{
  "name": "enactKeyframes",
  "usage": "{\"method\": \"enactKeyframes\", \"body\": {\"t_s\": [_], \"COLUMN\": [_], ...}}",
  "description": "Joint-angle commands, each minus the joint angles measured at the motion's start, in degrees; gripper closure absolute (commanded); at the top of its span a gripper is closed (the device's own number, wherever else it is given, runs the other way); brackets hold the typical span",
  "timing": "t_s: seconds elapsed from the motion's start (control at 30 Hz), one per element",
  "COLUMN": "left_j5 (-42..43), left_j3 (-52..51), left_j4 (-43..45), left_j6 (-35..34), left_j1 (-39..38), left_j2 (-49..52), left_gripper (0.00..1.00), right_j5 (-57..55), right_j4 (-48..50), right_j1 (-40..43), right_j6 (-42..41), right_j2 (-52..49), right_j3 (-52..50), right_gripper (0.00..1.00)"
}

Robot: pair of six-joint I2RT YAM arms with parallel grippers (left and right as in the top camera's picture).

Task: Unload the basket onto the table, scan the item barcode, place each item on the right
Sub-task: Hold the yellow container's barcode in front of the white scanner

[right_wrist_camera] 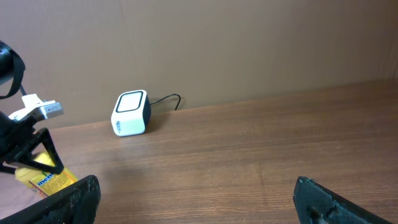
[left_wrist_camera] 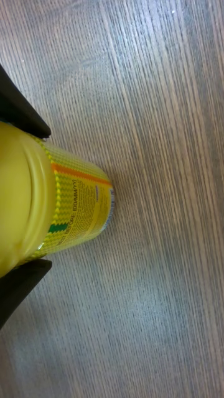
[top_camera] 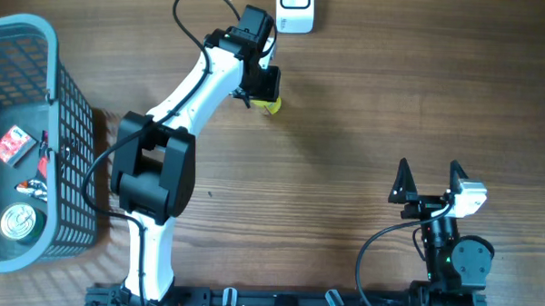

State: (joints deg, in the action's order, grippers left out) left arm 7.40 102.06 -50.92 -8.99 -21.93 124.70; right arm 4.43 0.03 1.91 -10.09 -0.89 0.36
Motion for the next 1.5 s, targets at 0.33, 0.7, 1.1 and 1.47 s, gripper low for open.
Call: {"method": "enactKeyframes", "body": {"t_s": [0.33, 0.7, 1.1, 1.47], "left_j5": [0.39, -1.07, -10.56, -36.2], "left_j3": [-0.28, -0.26, 0.83, 0.83], "left_j4": [-4.0, -6.36, -8.48, -8.98], "left_j6": [1.09, 0.85, -5.18, -20.7], "left_j1": [0.44, -0.09, -1.81, 9.77], "left_j2": [1.73, 0.07, -24.17, -53.48], "left_gripper": [0.36, 0.0, 0.0, 0.0], "right_j5": [-0.39, -0.39, -0.39, -0.39], "right_j4": [0.11, 0.11, 0.11, 0.11], "right_j1": [-0.24, -0.24, -0.24, -0.24], "right_j6": [-0.48, -0.5, -0.48, -0.48], "right_j2": [0.31, 0.31, 0.31, 0.31], "right_j3": [-0.07, -0.07, -0.07, -0.07], "right_gripper": [0.0, 0.0, 0.0, 0.0]}}
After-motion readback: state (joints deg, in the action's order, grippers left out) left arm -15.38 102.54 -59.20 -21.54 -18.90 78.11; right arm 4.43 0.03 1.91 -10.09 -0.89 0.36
